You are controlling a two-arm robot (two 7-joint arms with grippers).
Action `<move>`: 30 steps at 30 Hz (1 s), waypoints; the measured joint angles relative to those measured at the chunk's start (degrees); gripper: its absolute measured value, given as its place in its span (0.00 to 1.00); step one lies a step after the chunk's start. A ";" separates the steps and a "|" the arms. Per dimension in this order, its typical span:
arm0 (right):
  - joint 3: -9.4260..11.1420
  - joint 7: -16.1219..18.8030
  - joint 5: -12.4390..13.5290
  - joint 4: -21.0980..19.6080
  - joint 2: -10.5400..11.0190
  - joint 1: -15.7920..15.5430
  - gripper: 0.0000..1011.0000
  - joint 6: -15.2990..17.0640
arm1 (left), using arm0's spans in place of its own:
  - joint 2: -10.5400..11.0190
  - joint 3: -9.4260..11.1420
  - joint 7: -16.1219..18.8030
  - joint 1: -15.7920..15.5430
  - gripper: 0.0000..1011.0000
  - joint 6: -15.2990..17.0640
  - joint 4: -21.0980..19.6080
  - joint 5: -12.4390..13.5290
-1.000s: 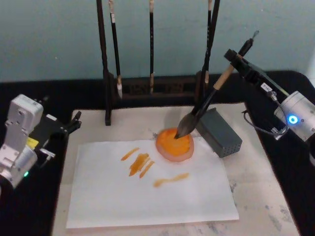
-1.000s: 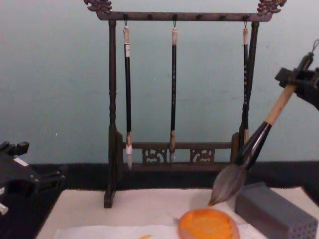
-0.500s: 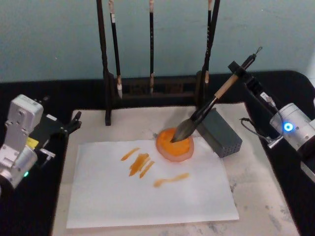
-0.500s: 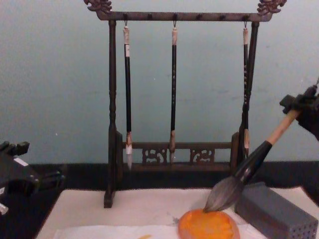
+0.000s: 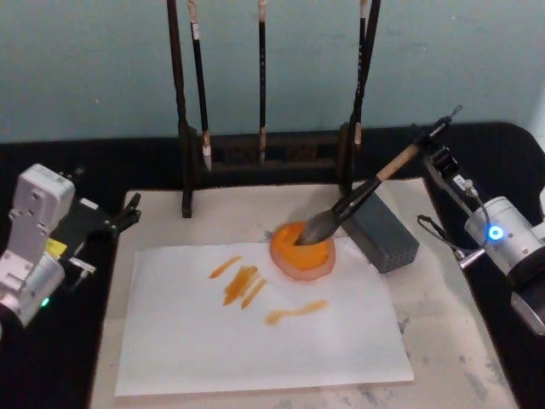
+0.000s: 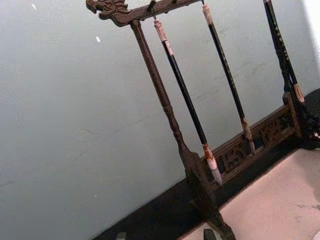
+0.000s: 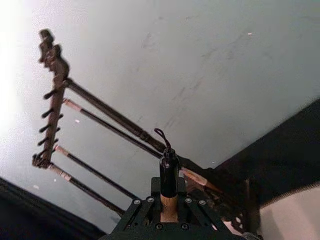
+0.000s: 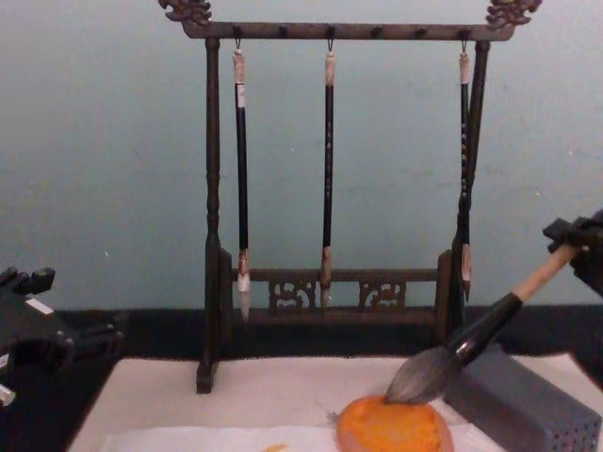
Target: Pick up the brush from the inkstone, write on the paper, then place the brush back to its original position.
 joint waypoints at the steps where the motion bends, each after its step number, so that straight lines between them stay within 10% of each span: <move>1: 0.02 -0.03 0.33 0.25 -0.08 0.00 0.18 -0.04 | 0.00 0.00 0.00 0.00 0.99 0.00 0.00 0.00; 30: -3.59 -0.96 -0.21 6.37 -1.63 2.73 0.18 -3.13 | 0.00 0.00 0.00 0.00 0.99 0.00 0.00 0.00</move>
